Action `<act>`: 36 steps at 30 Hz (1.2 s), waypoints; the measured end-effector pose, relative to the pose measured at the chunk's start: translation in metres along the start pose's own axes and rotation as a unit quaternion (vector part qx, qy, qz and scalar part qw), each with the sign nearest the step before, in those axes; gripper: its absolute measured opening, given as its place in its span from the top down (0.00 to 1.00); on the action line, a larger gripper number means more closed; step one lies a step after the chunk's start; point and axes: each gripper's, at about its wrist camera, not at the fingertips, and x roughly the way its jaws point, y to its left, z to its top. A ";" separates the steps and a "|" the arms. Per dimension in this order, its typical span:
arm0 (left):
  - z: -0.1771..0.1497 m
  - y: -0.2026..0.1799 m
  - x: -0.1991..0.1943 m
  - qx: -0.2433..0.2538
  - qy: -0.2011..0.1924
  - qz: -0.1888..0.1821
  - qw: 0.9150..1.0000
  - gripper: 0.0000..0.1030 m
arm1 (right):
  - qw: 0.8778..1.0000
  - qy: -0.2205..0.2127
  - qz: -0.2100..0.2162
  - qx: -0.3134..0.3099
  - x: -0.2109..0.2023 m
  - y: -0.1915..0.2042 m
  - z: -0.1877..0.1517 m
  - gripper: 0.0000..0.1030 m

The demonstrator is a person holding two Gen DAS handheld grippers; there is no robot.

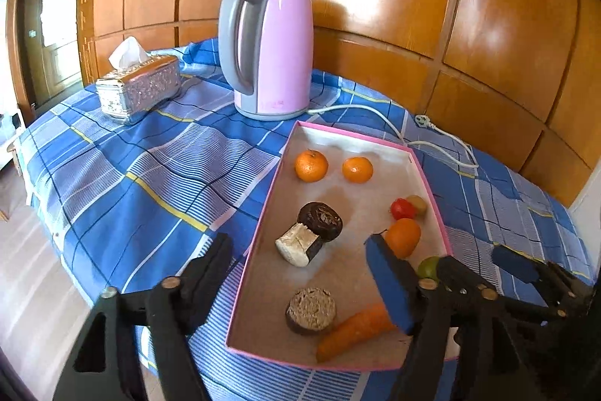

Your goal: Organize fruits

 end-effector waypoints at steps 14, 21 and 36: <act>-0.024 0.000 -0.021 0.012 -0.017 0.025 0.999 0.00 | 0.989 -0.101 -0.108 -0.004 -0.058 -0.016 -0.014 0.19; -0.024 -0.003 -0.035 0.020 -0.042 0.019 0.999 0.00 | 0.996 -0.024 -0.048 0.066 -0.038 -0.032 -0.023 0.19; -0.028 0.019 -0.034 -0.026 -0.026 0.055 0.998 0.00 | 0.997 -0.017 -0.068 0.031 -0.043 -0.008 -0.037 0.19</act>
